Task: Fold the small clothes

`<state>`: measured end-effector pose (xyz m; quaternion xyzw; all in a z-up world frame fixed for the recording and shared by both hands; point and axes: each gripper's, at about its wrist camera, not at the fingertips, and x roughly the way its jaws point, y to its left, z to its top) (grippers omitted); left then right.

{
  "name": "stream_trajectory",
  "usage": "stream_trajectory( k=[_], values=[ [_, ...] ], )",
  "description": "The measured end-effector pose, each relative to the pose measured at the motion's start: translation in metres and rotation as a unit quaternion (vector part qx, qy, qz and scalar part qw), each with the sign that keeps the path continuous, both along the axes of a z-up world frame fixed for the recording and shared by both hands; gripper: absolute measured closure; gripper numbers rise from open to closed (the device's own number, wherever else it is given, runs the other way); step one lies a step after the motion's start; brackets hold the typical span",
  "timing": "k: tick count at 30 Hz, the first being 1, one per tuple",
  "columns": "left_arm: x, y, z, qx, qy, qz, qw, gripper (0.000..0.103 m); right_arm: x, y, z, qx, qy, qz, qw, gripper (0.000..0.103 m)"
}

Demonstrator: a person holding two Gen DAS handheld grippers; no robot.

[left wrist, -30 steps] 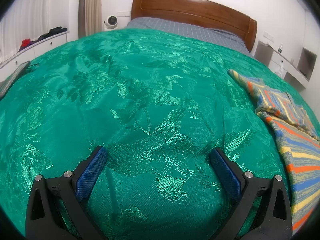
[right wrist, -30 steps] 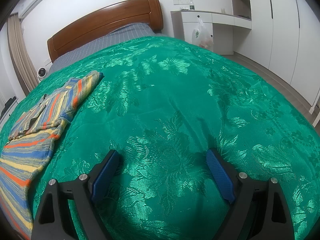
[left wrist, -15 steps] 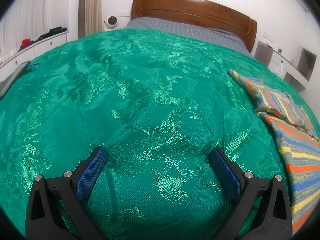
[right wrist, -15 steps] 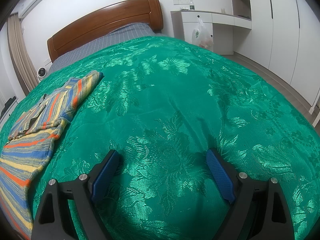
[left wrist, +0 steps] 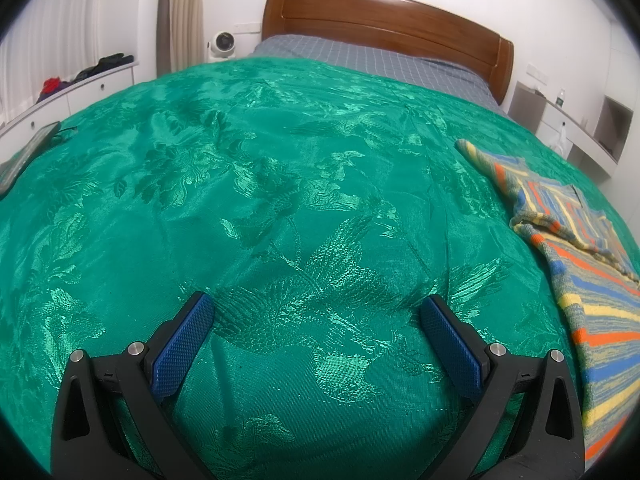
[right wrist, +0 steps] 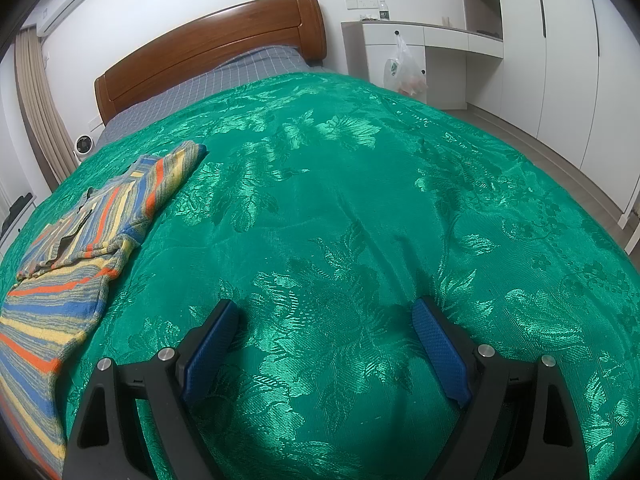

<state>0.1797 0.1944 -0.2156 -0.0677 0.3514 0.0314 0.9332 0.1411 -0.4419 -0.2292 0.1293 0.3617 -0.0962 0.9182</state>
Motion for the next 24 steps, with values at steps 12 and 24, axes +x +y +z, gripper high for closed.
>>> stream_trajectory(
  k=[12,24],
  values=[
    [-0.0001,0.0002,-0.0003,0.0,0.0,0.0,1.0,0.001,0.0,0.0,0.0,0.0,0.0,0.0,1.0,0.015],
    [0.0015,-0.0021,0.0004,0.008,0.01,0.0,0.9999,0.001,0.0009,0.0026,0.001,-0.009,0.007,-0.001,1.0,0.015]
  ],
)
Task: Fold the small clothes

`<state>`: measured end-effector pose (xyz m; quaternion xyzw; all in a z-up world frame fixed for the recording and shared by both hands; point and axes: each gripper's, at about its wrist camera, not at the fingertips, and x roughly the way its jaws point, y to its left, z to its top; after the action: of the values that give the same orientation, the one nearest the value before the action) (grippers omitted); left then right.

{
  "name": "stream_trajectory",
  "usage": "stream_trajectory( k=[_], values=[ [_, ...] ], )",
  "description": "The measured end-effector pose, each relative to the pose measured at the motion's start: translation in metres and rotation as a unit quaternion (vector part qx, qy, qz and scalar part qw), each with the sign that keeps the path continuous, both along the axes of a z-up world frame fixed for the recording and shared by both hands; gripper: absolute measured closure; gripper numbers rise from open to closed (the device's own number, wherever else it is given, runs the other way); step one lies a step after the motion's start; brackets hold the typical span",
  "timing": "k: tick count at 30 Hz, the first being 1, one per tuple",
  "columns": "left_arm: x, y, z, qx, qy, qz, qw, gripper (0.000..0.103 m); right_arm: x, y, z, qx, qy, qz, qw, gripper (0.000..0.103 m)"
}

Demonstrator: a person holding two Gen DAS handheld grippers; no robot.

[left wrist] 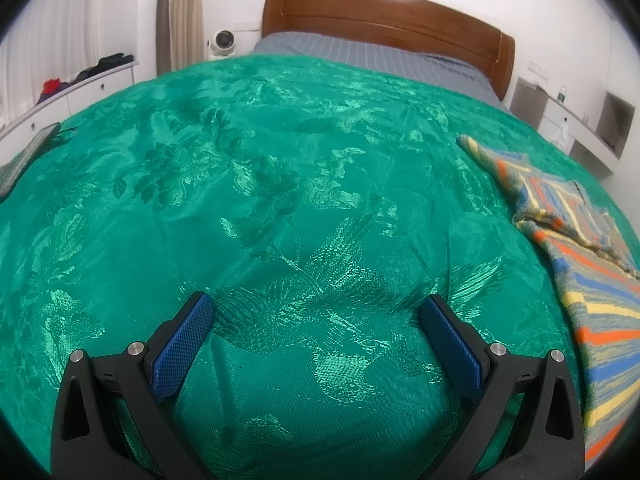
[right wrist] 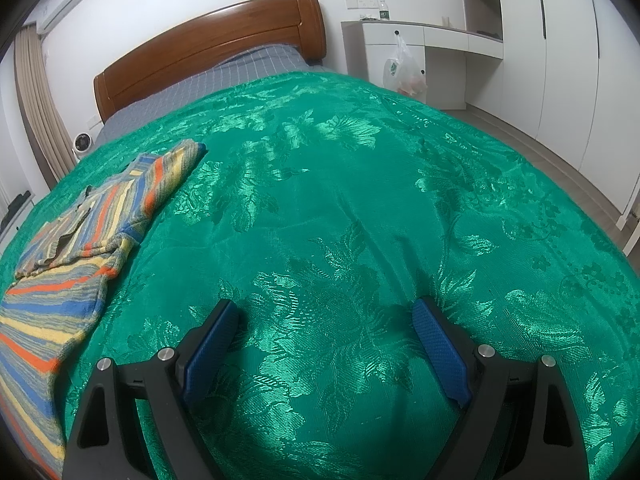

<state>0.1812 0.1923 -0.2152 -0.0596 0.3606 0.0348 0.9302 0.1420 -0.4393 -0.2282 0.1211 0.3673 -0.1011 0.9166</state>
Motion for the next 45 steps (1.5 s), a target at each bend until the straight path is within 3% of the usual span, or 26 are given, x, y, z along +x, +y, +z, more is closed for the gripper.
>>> stream_trajectory(
  k=[3,5,7,8,10,12,13,14,15,16,18,19,21,23,24,25,26,27,29,32,37,43,45],
  values=[
    [0.005,-0.001,0.003,0.004,0.024,-0.003,0.9997,0.001,0.005,0.002,0.003,-0.005,0.019,0.001,1.0,0.014],
    [0.008,-0.001,0.013,0.009,0.073,-0.007,0.9973,0.003,0.011,0.002,0.011,-0.003,0.052,0.011,0.999,0.015],
    [-0.006,0.001,0.03,-0.025,0.093,-0.022,0.9951,0.006,0.01,0.002,0.023,-0.001,0.075,0.032,0.997,0.015],
    [-0.023,0.001,0.041,-0.064,0.092,-0.05,0.9925,0.006,0.003,0.003,0.033,0.003,0.077,0.044,0.996,0.016],
    [-0.055,-0.006,0.051,-0.098,0.103,-0.087,0.986,0.005,-0.022,0.01,0.056,0.025,0.068,0.089,0.993,0.016],
    [-0.089,-0.029,0.045,-0.103,0.149,-0.131,0.9746,0.006,-0.055,0.027,0.072,0.058,0.076,0.155,0.983,0.016],
    [-0.099,-0.038,0.041,-0.098,0.166,-0.144,0.9706,0.01,-0.071,0.037,0.076,0.073,0.088,0.185,0.976,0.015],
    [-0.111,-0.052,0.033,-0.086,0.188,-0.157,0.9655,0.022,-0.088,0.049,0.077,0.087,0.104,0.212,0.968,0.016],
    [-0.124,-0.069,0.023,-0.076,0.216,-0.174,0.9576,0.029,-0.106,0.063,0.074,0.102,0.123,0.236,0.959,0.018],
    [-0.13,-0.078,0.017,-0.073,0.232,-0.183,0.9527,0.038,-0.12,0.075,0.069,0.118,0.14,0.251,0.951,0.021],
    [-0.143,-0.096,0.01,-0.052,0.24,-0.192,0.95,0.04,-0.143,0.094,0.053,0.15,0.171,0.261,0.938,0.031],
    [-0.147,-0.103,0.01,-0.039,0.237,-0.196,0.9507,0.042,-0.148,0.1,0.046,0.16,0.182,0.258,0.935,0.036],
    [-0.15,-0.113,0.011,-0.024,0.24,-0.206,0.9484,0.055,-0.151,0.107,0.029,0.174,0.198,0.24,0.934,0.038],
    [-0.149,-0.115,0.009,-0.028,0.25,-0.208,0.9453,0.085,-0.148,0.11,0.015,0.186,0.202,0.224,0.935,0.044],
    [-0.149,-0.116,0.007,-0.032,0.257,-0.208,0.9431,0.096,-0.144,0.113,0.007,0.193,0.212,0.221,0.932,0.052],
    [-0.148,-0.114,0.004,-0.04,0.265,-0.209,0.9403,0.099,-0.142,0.117,0.001,0.193,0.228,0.225,0.928,0.06],
    [-0.15,-0.113,0.004,-0.047,0.264,-0.208,0.9404,0.1,-0.139,0.122,-0.005,0.186,0.252,0.231,0.921,0.088],
    [-0.152,-0.112,0.007,-0.054,0.263,-0.209,0.9402,0.101,-0.141,0.123,-0.005,0.185,0.263,0.238,0.916,0.097],
    [-0.153,-0.106,0.015,-0.08,0.264,-0.209,0.9382,0.101,-0.143,0.123,0.001,0.185,0.267,0.245,0.913,0.097],
    [-0.148,-0.096,0.044,-0.147,0.252,-0.213,0.9323,0.101,-0.143,0.109,0.027,0.229,0.241,0.24,0.912,0.097],
    [-0.095,-0.088,0.087,-0.223,0.211,-0.212,0.9279,0.101,-0.11,0.089,0.082,0.279,0.138,0.245,0.918,0.098],
    [0.031,-0.094,0.115,-0.213,0.149,-0.178,0.949,0.101,-0.006,0.079,0.114,0.243,0.048,0.231,0.941,0.098],
    [0.078,-0.101,0.114,-0.216,0.145,-0.167,0.9512,0.101,0.042,0.074,0.116,0.233,0.026,0.215,0.948,0.098]
  ],
)
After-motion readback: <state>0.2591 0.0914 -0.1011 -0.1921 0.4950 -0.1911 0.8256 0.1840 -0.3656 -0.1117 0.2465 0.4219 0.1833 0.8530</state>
